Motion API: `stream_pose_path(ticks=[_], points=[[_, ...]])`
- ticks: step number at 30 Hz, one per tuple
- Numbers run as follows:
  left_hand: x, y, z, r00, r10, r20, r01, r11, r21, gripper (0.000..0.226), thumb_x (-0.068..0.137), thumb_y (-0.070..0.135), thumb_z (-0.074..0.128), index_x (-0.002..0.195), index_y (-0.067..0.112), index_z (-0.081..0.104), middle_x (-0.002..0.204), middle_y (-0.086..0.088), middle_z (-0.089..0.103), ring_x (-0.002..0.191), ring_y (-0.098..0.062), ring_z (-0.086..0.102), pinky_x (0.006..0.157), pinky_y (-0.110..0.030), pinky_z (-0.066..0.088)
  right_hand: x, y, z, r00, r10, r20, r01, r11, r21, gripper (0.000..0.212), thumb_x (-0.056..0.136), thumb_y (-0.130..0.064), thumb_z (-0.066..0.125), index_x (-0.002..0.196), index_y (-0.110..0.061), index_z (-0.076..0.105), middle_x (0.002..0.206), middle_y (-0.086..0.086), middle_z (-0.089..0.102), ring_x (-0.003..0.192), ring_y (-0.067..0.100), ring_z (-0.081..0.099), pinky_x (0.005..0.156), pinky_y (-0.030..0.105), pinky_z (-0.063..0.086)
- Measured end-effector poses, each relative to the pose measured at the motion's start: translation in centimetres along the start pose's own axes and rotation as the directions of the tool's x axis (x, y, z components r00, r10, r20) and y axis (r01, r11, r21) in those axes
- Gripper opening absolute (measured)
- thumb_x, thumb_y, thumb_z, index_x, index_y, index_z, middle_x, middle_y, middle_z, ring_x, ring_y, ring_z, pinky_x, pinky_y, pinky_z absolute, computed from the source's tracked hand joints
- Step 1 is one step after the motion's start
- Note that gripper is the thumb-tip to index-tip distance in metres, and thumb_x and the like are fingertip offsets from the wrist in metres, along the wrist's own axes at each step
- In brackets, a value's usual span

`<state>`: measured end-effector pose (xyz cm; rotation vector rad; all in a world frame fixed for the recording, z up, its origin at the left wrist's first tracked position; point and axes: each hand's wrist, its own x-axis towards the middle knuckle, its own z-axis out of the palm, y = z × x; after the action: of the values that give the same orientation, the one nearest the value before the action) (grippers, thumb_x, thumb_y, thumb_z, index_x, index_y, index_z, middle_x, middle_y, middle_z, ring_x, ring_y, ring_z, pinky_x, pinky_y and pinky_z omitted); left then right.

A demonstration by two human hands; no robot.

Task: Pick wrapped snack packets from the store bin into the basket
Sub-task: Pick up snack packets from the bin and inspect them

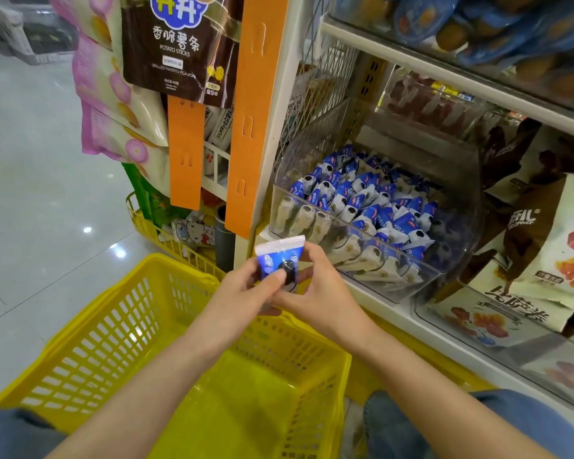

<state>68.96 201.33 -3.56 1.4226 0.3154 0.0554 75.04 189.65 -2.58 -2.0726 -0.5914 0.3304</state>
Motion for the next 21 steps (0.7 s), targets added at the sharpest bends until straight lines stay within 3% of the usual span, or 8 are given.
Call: stream_pose_path(ticks=[4, 8, 11, 15, 17, 21], points=[[0.4, 0.3, -0.5, 0.997, 0.058, -0.044, -0.056, 0.998, 0.043, 0.013, 0.095, 0.019, 0.048, 0.098, 0.024, 0.059, 0.081, 0.006, 0.069, 0.064, -0.002, 0.065, 0.049, -0.021, 0.052, 0.5, -0.6, -1.5, 0.999, -0.012, 0.037, 0.005, 0.984, 0.179, 0.01, 0.089, -0.011, 0.058, 0.085, -0.02, 0.057, 0.079, -0.007, 0.062, 0.059, -0.006, 0.055, 0.056, 0.009, 0.044], [0.3, 0.7, -0.2, 0.998, 0.029, 0.056, -0.029, 0.999, -0.014, 0.016, 0.094, 0.021, 0.048, 0.102, 0.014, 0.059, 0.084, -0.001, 0.068, 0.064, -0.004, 0.066, 0.049, -0.02, 0.05, 0.3, -1.0, -2.5, 0.997, 0.041, -0.06, -0.02, 0.949, 0.315, 0.021, 0.092, -0.01, 0.052, 0.072, -0.011, 0.055, 0.055, -0.001, 0.058, 0.043, 0.002, 0.053, 0.047, 0.016, 0.049], [0.2, 0.9, -0.1, 0.99, 0.041, 0.133, -0.035, 0.998, -0.046, 0.019, 0.092, 0.019, 0.051, 0.108, 0.015, 0.06, 0.09, 0.001, 0.071, 0.075, -0.007, 0.068, 0.056, -0.02, 0.052, 0.0, -1.6, -3.1, 0.996, -0.014, -0.09, 0.042, 0.947, 0.319, 0.014, 0.093, -0.009, 0.05, 0.082, -0.009, 0.058, 0.063, 0.001, 0.061, 0.049, 0.004, 0.057, 0.05, 0.016, 0.051], [0.5, 1.2, -0.5, 0.994, 0.074, 0.075, -0.068, 0.994, -0.082, 0.018, 0.093, 0.019, 0.051, 0.109, 0.019, 0.058, 0.097, 0.001, 0.072, 0.079, -0.006, 0.068, 0.059, -0.02, 0.054, 1.1, -2.2, -6.7, 0.953, -0.155, -0.261, 0.175, 0.983, 0.054, 0.013, 0.091, -0.02, 0.051, 0.094, -0.025, 0.063, 0.085, -0.005, 0.068, 0.073, 0.002, 0.064, 0.067, 0.015, 0.052], [0.7, 1.2, -0.5, 0.995, 0.08, 0.059, -0.076, 0.994, -0.077, 0.018, 0.093, 0.02, 0.051, 0.11, 0.021, 0.058, 0.1, 0.001, 0.071, 0.082, -0.007, 0.068, 0.06, -0.02, 0.054, 2.8, -2.0, -9.1, 0.94, -0.151, -0.306, 0.123, 0.986, -0.112, 0.013, 0.091, -0.024, 0.052, 0.093, -0.027, 0.065, 0.09, -0.008, 0.068, 0.08, 0.002, 0.063, 0.073, 0.016, 0.051], [1.1, 1.2, -0.3, 0.996, 0.076, 0.047, -0.073, 0.995, -0.07, 0.019, 0.093, 0.022, 0.052, 0.111, 0.023, 0.056, 0.101, 0.002, 0.07, 0.085, -0.008, 0.067, 0.06, -0.02, 0.054, 6.3, 0.3, -11.9, 0.998, -0.021, -0.062, -0.011, 0.883, -0.469, 0.018, 0.091, -0.021, 0.056, 0.103, -0.016, 0.068, 0.101, -0.003, 0.067, 0.089, 0.007, 0.061, 0.074, 0.011, 0.042]])
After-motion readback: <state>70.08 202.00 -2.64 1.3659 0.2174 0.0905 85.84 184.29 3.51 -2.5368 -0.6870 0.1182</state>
